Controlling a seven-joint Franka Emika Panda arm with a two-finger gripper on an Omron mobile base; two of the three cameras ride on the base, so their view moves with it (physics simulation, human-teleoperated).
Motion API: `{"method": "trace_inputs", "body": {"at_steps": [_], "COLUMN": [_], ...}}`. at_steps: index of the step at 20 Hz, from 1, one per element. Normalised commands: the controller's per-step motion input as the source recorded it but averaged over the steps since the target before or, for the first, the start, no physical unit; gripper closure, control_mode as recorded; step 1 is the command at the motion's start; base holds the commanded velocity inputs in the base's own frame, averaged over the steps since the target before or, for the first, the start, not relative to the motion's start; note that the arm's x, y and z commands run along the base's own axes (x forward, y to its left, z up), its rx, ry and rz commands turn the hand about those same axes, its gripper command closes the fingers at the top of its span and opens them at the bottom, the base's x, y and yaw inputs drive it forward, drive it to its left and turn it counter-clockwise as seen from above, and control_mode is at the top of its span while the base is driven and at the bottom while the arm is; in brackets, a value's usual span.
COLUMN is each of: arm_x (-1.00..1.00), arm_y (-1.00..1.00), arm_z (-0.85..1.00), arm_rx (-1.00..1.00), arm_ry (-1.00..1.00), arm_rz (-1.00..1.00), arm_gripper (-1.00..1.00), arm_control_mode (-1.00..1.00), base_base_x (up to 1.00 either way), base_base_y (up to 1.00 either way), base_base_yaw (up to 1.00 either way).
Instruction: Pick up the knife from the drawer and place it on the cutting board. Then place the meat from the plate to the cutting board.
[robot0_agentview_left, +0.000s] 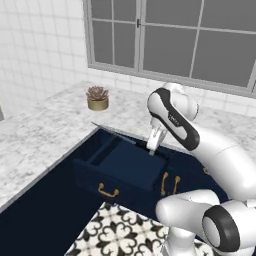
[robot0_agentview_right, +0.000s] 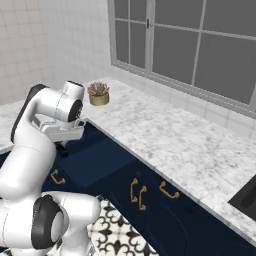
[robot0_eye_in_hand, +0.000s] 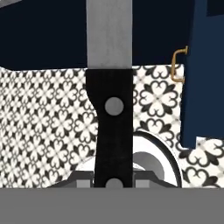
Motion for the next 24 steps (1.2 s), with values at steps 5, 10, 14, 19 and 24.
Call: {"method": "trace_inputs", "body": {"at_steps": [5, 10, 14, 19, 24], "arm_x": [0.0, 0.0, 0.0, 0.0, 0.0], "arm_y": [0.0, 0.0, 0.0, 0.0, 0.0], "arm_z": [0.0, 0.0, 0.0, 0.0, 0.0], "arm_rx": [0.0, 0.0, 0.0, 0.0, 0.0], "arm_ry": [0.0, 0.0, 0.0, 0.0, 0.0], "arm_rz": [0.0, 0.0, 0.0, 0.0, 0.0], "arm_gripper": [1.0, 1.0, 1.0, 1.0, 1.0], "arm_control_mode": [1.0, 1.0, 1.0, 1.0, 1.0], "base_base_x": [-0.04, 0.0, 0.0, -0.1, -0.02], "base_base_y": [0.07, 0.23, 0.5, 0.88, 0.91], "base_base_yaw": [0.4, 0.49, 0.49, 0.24, 0.29]}}
